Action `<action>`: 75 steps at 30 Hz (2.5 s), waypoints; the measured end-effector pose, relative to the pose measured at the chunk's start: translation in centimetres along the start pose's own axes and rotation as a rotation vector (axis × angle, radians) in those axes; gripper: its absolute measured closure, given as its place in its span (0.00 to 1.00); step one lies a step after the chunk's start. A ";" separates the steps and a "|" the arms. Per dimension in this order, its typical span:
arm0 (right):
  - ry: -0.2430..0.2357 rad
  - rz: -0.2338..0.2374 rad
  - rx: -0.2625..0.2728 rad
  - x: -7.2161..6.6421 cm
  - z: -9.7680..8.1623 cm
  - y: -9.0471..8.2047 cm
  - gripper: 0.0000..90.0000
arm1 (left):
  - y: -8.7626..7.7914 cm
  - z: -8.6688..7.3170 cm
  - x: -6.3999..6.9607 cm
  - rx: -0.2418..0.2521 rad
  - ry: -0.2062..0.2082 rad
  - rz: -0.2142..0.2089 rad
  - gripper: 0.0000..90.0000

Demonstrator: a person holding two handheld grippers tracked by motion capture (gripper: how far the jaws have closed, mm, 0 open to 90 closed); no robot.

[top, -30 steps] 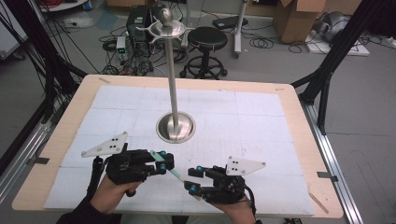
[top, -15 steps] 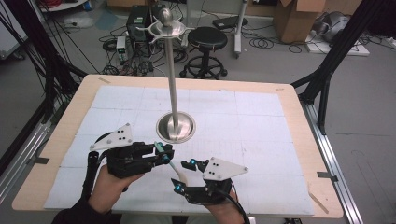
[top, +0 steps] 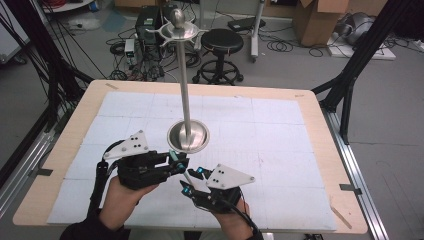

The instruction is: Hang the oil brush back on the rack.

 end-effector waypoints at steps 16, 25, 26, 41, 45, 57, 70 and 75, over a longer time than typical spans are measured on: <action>-0.001 -0.056 0.000 0.0 -0.1 0.4 0.90 | 0.3 0.1 0.1 0.017 -0.037 0.018 0.84; -0.017 -0.042 0.014 -0.4 0.0 0.1 0.92 | 0.1 0.0 0.0 0.045 -0.050 -0.013 0.84; -0.013 -0.037 0.016 -0.4 0.0 0.1 0.92 | 0.1 0.0 0.0 0.050 -0.049 -0.021 0.84; 0.122 0.299 0.139 -1.3 1.0 -1.4 0.93 | -1.9 1.0 0.7 0.235 -0.029 -0.367 0.57; 0.136 0.400 0.151 -1.7 0.7 -1.8 0.93 | -2.1 0.9 1.6 0.237 -0.008 -0.459 0.59; 0.141 0.556 0.190 -2.7 0.9 -2.0 0.93 | -1.7 0.4 2.9 0.208 0.022 -0.561 0.71; 0.174 0.595 0.215 -2.6 1.0 -2.0 0.92 | -1.7 0.4 2.9 0.228 0.071 -0.544 0.90; 0.266 0.429 0.222 -0.6 1.0 -1.8 0.47 | -1.8 0.7 2.3 0.240 0.097 -0.488 0.91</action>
Point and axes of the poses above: each handheld gripper's, and its own axes: y roughly forward along the jaws, z roughly out of its top, x roughly to its right, the point moved 7 cm from there along y, roughly forward along the jaws, and after that the axes turned 6 degrees about -z, right-handed, at the moved point
